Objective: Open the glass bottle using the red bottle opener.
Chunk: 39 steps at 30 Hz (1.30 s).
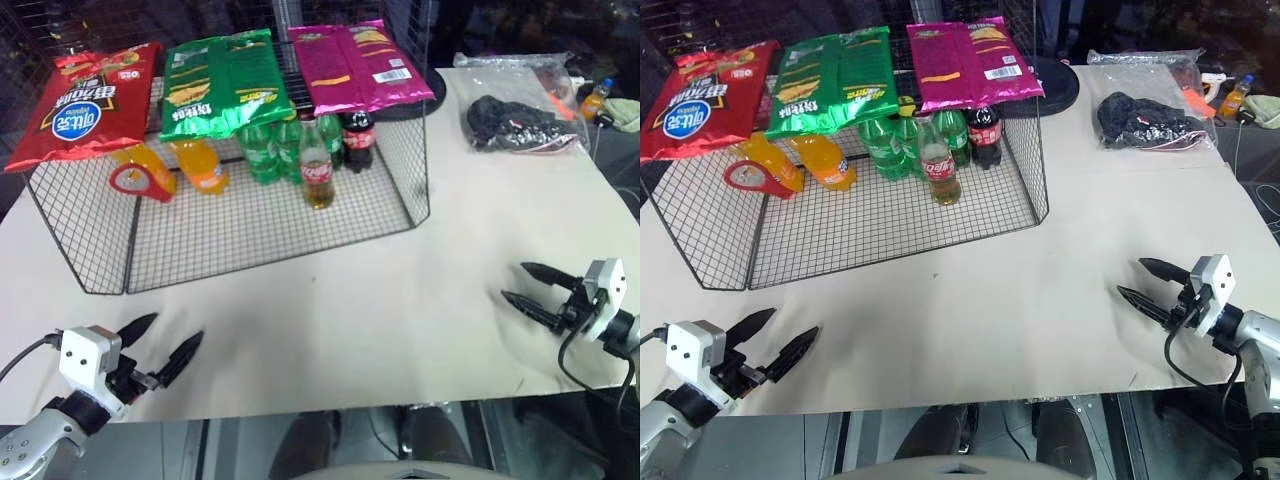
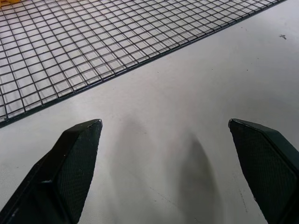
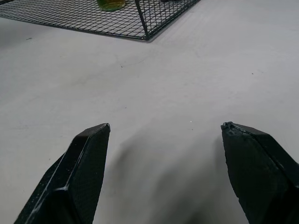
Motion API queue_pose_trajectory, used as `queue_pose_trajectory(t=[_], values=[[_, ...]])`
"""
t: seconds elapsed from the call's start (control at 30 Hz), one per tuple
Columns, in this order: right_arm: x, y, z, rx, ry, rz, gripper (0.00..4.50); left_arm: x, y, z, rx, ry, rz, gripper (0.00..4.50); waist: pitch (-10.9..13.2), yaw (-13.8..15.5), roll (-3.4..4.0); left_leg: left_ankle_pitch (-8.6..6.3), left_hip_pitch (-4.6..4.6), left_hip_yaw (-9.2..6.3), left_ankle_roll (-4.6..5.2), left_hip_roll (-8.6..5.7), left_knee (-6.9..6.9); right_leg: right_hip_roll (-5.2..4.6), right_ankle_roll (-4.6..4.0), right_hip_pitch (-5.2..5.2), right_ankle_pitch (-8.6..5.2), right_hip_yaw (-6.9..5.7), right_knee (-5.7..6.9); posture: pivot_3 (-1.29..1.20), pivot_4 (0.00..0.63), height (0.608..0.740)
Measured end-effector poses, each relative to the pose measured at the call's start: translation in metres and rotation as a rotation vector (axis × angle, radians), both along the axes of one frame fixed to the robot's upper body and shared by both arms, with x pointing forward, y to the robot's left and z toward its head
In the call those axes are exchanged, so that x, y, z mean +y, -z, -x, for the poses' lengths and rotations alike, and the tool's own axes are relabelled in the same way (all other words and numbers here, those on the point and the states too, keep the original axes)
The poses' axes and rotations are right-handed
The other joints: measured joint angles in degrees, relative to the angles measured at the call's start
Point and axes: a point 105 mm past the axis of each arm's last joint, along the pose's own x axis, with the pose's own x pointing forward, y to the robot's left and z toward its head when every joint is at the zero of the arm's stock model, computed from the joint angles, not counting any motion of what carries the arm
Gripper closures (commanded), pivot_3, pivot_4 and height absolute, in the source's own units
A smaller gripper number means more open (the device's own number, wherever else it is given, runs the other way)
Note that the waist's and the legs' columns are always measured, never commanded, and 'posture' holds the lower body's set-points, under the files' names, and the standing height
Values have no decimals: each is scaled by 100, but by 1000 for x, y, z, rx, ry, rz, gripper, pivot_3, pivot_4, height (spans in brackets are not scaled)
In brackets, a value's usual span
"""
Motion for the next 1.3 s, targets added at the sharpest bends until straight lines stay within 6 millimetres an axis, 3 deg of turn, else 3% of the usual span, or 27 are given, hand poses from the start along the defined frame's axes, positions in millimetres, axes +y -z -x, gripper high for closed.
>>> queue_pose_trajectory(t=[0.1, 0.2, 0.87, 1.03, 1.2, 1.3], values=[[0, 0, 0, 0, 0, 1, 666, 0, 3, -1, 4, 0, -4, 0, -2, 0, 3, 0, 2, 1, 0, 0, 7, 1, 1, 3, 1, 1, 3, 0, 150, 740], [0, 1, 1, 2, 1, 2, 666, 4, 23, 0, 50, -2, 11, 0, -4, -5, 2, 0, 4, 4, 0, -1, 16, 6, 1, 5, 1, -3, 11, 0, 150, 740], [7, 0, 2, -9, -16, -3, 666, 8, 24, -3, 20, 0, 25, 0, -6, -21, 1, 0, 22, 22, 0, -1, 54, 5, 3, 5, 2, 8, 69, 0, 150, 740], [40, -10, 2, -56, -108, -31, 666, 6, 8, -17, -79, -29, 41, 0, -8, -19, -1, 1, 23, 19, 0, 0, 65, 5, 3, 4, 2, 10, 88, 0, 150, 740], [95, -31, 8, -105, -243, -107, 666, 12, -24, -49, -248, -142, 50, 0, -9, -11, -3, 1, 17, 9, -1, -2, 94, 6, 4, 5, 3, 8, 102, 0, 150, 740], [114, -44, 9, -131, -278, -127, 666, 17, -38, -63, -308, -213, 43, 0, -10, -11, -5, 0, 13, 10, -1, -7, 112, 7, 6, 5, 4, 1, 108, 0, 150, 740]])
